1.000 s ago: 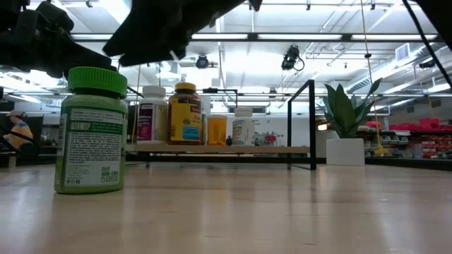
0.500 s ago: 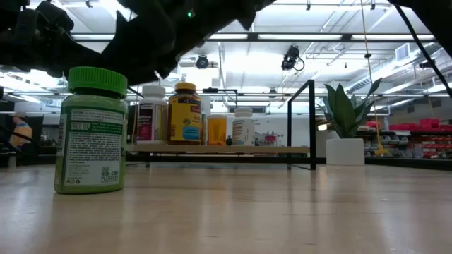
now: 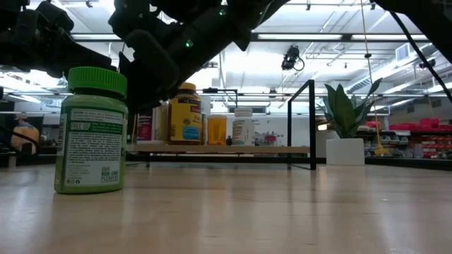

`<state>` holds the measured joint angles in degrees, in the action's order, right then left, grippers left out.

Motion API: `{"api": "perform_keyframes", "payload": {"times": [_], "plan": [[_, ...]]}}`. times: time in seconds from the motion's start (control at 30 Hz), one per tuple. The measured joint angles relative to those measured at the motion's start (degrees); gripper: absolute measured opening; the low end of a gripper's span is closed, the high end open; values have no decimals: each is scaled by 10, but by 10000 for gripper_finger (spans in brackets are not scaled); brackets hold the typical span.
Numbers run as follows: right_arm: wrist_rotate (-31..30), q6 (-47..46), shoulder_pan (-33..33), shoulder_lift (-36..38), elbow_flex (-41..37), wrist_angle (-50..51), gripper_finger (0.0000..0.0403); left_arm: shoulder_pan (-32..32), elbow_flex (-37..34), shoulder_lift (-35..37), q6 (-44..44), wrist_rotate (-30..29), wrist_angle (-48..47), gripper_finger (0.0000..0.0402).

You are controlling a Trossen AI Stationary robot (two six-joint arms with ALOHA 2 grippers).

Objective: Pick and place medicine bottles onto shelf by color
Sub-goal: Put the pink bottle on the shelf

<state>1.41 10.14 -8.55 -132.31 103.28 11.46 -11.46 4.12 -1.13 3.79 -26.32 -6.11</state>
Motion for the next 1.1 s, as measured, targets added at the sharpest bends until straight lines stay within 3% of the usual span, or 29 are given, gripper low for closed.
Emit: {"api": "perform_keyframes", "payload": {"times": [0.47,0.6,0.9,1.1], "plan": [[-3,-16,13,0,0,23,190,0,0,0,0,0,-1,187],[-7,-16,16,14,0,37,191,0,0,0,0,0,-1,186],[-89,-27,16,122,-3,144,195,0,0,0,0,0,-1,184],[-139,-33,17,223,-66,153,196,0,0,0,0,0,-1,187]]}}
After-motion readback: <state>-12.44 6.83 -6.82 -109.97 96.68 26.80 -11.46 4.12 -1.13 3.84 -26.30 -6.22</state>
